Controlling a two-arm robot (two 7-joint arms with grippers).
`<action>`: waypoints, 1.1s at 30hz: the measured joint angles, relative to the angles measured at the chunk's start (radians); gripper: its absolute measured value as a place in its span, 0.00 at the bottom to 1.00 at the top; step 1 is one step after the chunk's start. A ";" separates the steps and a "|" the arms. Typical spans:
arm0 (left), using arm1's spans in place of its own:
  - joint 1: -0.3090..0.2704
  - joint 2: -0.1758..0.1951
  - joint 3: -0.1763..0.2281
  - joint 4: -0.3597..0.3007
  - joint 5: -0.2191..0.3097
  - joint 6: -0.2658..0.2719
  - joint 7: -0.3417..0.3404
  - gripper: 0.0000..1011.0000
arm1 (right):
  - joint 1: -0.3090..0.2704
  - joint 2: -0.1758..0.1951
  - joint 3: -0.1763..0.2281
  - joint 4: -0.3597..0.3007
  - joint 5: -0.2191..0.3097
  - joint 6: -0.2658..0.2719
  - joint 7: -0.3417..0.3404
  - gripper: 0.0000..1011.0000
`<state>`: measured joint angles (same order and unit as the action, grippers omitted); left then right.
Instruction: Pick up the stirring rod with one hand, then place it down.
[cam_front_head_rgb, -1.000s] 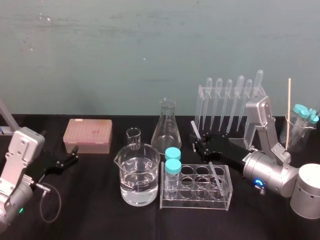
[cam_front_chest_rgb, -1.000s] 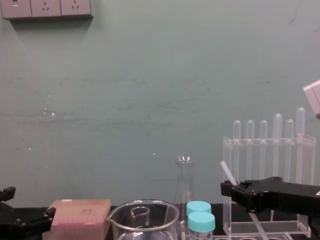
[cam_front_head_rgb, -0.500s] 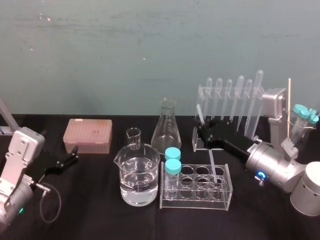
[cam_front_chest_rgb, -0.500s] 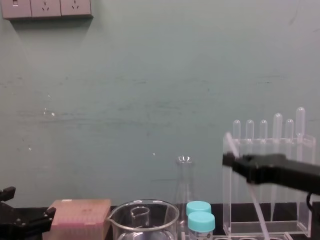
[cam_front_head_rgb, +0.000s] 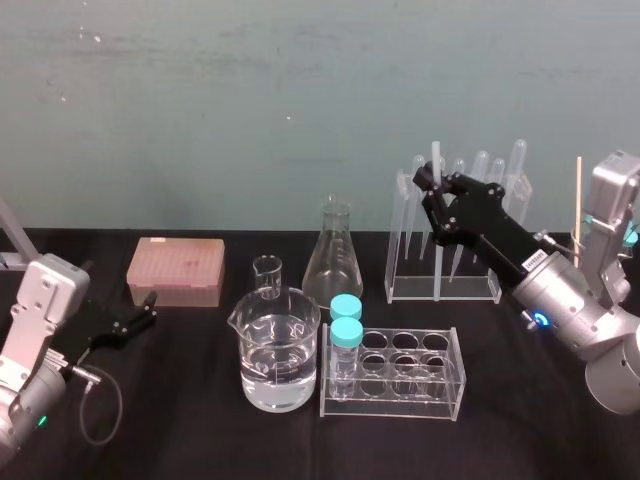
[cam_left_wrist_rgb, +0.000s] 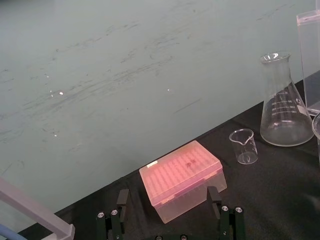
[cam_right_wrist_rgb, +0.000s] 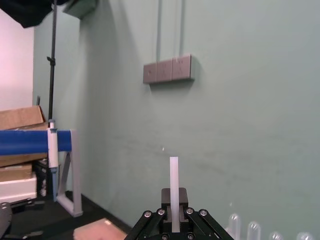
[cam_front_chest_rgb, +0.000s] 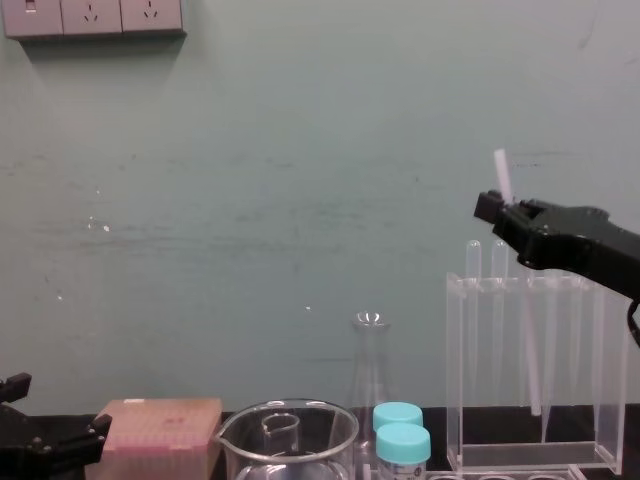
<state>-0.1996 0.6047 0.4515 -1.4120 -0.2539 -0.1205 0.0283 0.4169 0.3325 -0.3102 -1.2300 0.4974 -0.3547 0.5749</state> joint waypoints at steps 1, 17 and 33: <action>0.000 0.000 0.000 0.000 0.000 0.000 0.000 0.99 | 0.000 0.000 0.000 0.000 0.000 0.000 0.000 0.07; 0.000 0.000 0.000 0.000 0.000 0.000 0.000 0.99 | -0.036 0.009 0.035 0.053 -0.045 -0.088 0.048 0.07; 0.000 0.000 0.000 0.000 0.000 0.000 0.000 0.99 | -0.033 0.008 0.034 0.052 -0.044 -0.095 0.047 0.07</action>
<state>-0.1996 0.6047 0.4514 -1.4120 -0.2539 -0.1205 0.0283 0.3839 0.3403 -0.2766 -1.1784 0.4535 -0.4492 0.6220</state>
